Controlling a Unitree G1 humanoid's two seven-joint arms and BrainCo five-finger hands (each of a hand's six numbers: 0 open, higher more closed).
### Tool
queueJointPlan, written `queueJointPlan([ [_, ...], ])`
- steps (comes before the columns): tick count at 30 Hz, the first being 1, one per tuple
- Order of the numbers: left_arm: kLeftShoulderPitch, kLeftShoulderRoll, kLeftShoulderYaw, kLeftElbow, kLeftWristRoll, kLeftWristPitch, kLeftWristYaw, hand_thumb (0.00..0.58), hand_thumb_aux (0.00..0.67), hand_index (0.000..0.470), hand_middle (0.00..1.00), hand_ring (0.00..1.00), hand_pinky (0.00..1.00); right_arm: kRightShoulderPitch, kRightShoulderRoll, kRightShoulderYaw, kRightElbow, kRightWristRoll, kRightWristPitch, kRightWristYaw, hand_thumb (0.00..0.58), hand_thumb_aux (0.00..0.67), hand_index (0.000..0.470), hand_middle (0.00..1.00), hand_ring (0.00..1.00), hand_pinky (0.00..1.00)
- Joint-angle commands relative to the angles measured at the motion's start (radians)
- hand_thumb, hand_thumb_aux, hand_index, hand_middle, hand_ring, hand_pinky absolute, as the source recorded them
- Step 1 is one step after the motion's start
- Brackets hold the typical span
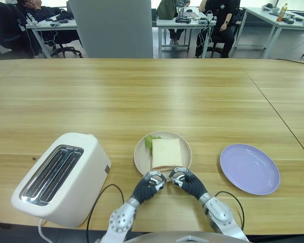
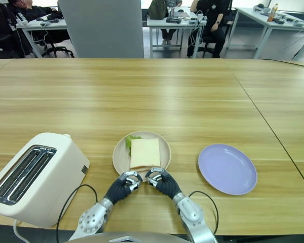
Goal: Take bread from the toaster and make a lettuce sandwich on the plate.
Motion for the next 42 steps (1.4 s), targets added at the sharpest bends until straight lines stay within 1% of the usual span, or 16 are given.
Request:
queueJointPlan([
  [1,-0.061,-0.015,0.022,0.139,0.0,0.012,0.013,0.58,0.67,0.46,1.0,1.0,1.0,-0.067,0.018,-0.054,0.161,0.006,0.006,-0.023,0.58,0.67,0.46,1.0,1.0,1.0],
  [7,-0.24,-0.065,0.045,0.382,-0.003,-0.06,0.023,0.58,0.67,0.46,1.0,1.0,1.0,-0.247,0.058,-0.117,0.406,-0.005,-0.056,-0.075,0.58,0.67,0.46,1.0,1.0,1.0],
  [12,-0.372,-0.091,0.089,0.558,-0.012,-0.126,0.043,0.58,0.67,0.46,1.0,1.0,1.0,-0.378,0.103,-0.171,0.545,0.01,-0.088,-0.108,0.58,0.67,0.46,1.0,1.0,1.0],
  [17,-0.448,-0.11,0.105,0.672,-0.002,-0.181,0.054,0.58,0.67,0.46,1.0,1.0,1.0,-0.45,0.127,-0.195,0.649,-0.002,-0.136,-0.116,0.58,0.67,0.46,1.0,1.0,1.0],
  [25,-0.437,-0.108,0.114,0.693,-0.004,-0.219,0.042,0.58,0.67,0.46,1.0,1.0,1.0,-0.441,0.137,-0.199,0.654,-0.004,-0.162,-0.104,0.58,0.67,0.46,1.0,1.0,1.0],
  [28,-0.385,-0.11,0.105,0.631,-0.013,-0.223,0.02,0.58,0.67,0.46,1.0,1.0,1.0,-0.389,0.148,-0.196,0.572,0.006,-0.144,-0.098,0.58,0.67,0.46,1.0,1.0,1.0],
  [30,-0.305,-0.114,0.084,0.527,-0.034,-0.215,-0.021,0.58,0.67,0.46,1.0,1.0,1.0,-0.312,0.15,-0.179,0.45,0.007,-0.113,-0.086,0.58,0.67,0.46,1.0,1.0,1.0],
  [31,-0.253,-0.113,0.067,0.454,-0.047,-0.209,-0.046,0.572,0.591,0.406,1.0,1.0,1.0,-0.261,0.148,-0.166,0.372,0.008,-0.091,-0.075,0.579,0.644,0.442,0.92,0.92,0.92],
  [32,-0.197,-0.113,0.051,0.375,-0.072,-0.2,-0.075,0.355,0.252,0.173,1.0,1.0,1.0,-0.206,0.142,-0.151,0.291,0.01,-0.066,-0.064,0.491,0.407,0.28,0.73,0.73,0.73],
  [33,-0.124,-0.109,0.026,0.273,-0.106,-0.182,-0.109,0.0,0.0,0.0,0.98,0.98,0.98,-0.134,0.131,-0.132,0.187,0.009,-0.041,-0.054,0.156,0.097,0.067,0.42,0.42,0.42],
  [34,-0.058,-0.103,0.003,0.177,-0.14,-0.164,-0.139,0.0,0.0,0.0,0.8,0.8,0.8,-0.067,0.118,-0.116,0.092,0.01,-0.015,-0.045,0.0,0.0,0.0,0.22,0.22,0.22],
  [35,0.0,-0.099,-0.015,0.094,-0.181,-0.143,-0.163,0.0,0.0,0.0,0.51,0.51,0.51,-0.01,0.108,-0.106,0.011,0.015,0.01,-0.037,0.0,0.0,0.0,0.0,0.0,0.0],
  [36,0.05,-0.097,-0.028,0.02,-0.227,-0.116,-0.181,0.0,0.0,0.0,0.28,0.28,0.28,0.039,0.099,-0.1,-0.058,0.026,0.031,-0.031,0.0,0.0,0.0,0.0,0.0,0.0],
  [37,0.095,-0.095,-0.04,-0.053,-0.282,-0.083,-0.201,0.0,0.0,0.0,0.0,0.0,0.0,0.084,0.093,-0.095,-0.124,0.044,0.05,-0.024,0.0,0.0,0.0,0.0,0.0,0.0],
  [40,0.186,-0.098,-0.067,-0.219,-0.414,0.002,-0.226,0.0,0.0,0.0,0.0,0.0,0.0,0.182,0.084,-0.078,-0.284,0.093,0.092,-0.007,0.0,0.0,0.0,0.0,0.0,0.0],
  [42,0.211,-0.105,-0.081,-0.299,-0.479,0.048,-0.224,0.0,0.0,0.0,0.0,0.0,0.0,0.221,0.084,-0.068,-0.363,0.098,0.075,-0.014,0.0,0.0,0.0,0.0,0.0,0.0],
])
